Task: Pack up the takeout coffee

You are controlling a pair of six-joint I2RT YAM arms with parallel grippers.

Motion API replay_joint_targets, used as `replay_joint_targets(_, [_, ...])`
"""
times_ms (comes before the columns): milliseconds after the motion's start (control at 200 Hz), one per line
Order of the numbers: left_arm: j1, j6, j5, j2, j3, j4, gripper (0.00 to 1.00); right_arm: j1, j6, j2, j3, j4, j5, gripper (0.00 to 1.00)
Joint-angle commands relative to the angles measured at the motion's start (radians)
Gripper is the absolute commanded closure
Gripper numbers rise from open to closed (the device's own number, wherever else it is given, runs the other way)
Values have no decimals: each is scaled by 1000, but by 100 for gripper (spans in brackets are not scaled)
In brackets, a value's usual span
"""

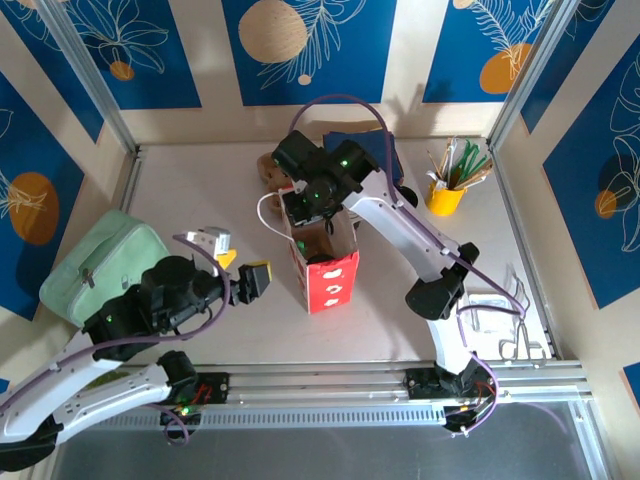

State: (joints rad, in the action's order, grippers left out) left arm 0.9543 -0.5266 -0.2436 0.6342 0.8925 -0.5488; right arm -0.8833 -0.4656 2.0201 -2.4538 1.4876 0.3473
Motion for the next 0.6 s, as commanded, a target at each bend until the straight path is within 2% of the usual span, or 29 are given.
replay_joint_targets(0, [6, 6, 84, 22, 48, -11, 8, 11, 6, -3, -63, 28, -59, 63])
replay_joint_targets(270, [6, 30, 144, 82, 136, -49, 8, 55, 54, -67, -118, 1, -125, 58])
replay_joint_targets(595, [6, 38, 138, 112, 164, -59, 8, 191, 176, -203, 16, -153, -24, 49])
